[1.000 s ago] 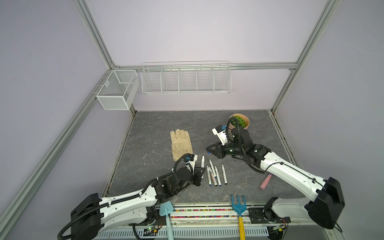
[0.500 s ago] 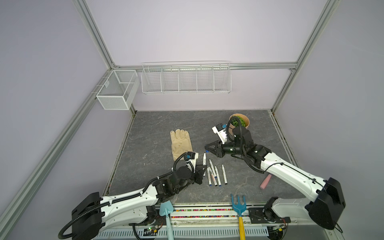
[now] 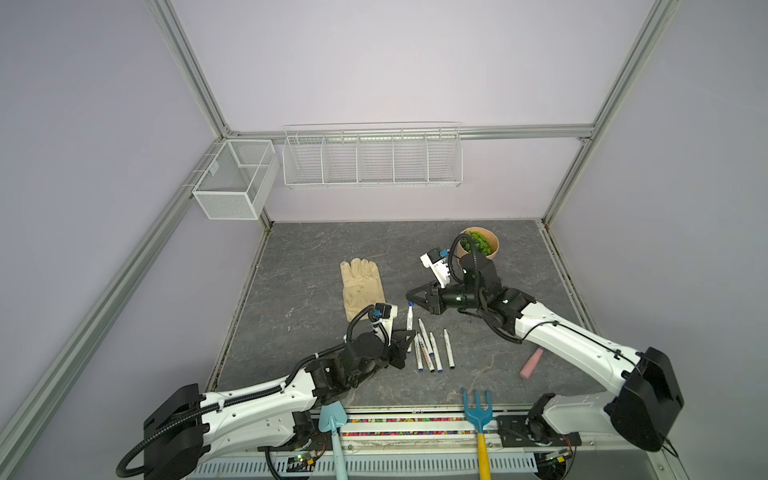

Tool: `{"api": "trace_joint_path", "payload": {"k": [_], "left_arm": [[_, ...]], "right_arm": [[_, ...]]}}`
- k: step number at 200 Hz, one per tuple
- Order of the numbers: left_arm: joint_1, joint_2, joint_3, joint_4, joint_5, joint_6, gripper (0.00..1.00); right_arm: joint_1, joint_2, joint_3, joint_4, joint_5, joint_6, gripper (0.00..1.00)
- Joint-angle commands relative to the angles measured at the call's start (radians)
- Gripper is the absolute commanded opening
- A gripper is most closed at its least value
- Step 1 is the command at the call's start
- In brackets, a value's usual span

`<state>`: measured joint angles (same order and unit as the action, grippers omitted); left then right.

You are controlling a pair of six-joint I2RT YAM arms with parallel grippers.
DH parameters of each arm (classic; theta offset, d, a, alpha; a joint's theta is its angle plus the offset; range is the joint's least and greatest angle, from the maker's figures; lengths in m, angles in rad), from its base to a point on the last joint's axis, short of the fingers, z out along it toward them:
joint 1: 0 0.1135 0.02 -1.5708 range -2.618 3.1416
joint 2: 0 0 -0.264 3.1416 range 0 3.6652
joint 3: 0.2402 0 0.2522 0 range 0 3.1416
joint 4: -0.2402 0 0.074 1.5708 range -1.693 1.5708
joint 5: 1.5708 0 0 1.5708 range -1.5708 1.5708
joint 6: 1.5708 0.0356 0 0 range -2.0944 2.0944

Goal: Insert the pens into the pen caps
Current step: 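Lower the blue cap in the right gripper onto the left gripper's marker tip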

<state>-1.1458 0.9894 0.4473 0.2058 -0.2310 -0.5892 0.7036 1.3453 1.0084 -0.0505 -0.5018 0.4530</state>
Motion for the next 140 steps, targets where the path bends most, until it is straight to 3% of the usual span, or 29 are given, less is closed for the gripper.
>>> {"api": "trace_joint_path", "payload": {"k": [1, 103, 140], "left_arm": [[-0.004, 0.002, 0.027, 0.027, -0.02, 0.017, 0.0], [-0.003, -0.052, 0.007, 0.103, -0.096, 0.031, 0.0], [-0.003, -0.064, 0.008, 0.115, -0.129, 0.039, 0.0]], "right_arm": [[-0.002, 0.004, 0.0, 0.004, -0.033, 0.005, 0.07], [-0.003, -0.012, 0.038, -0.131, -0.143, -0.084, 0.07], [-0.004, -0.017, 0.047, -0.196, -0.254, -0.093, 0.07]]}}
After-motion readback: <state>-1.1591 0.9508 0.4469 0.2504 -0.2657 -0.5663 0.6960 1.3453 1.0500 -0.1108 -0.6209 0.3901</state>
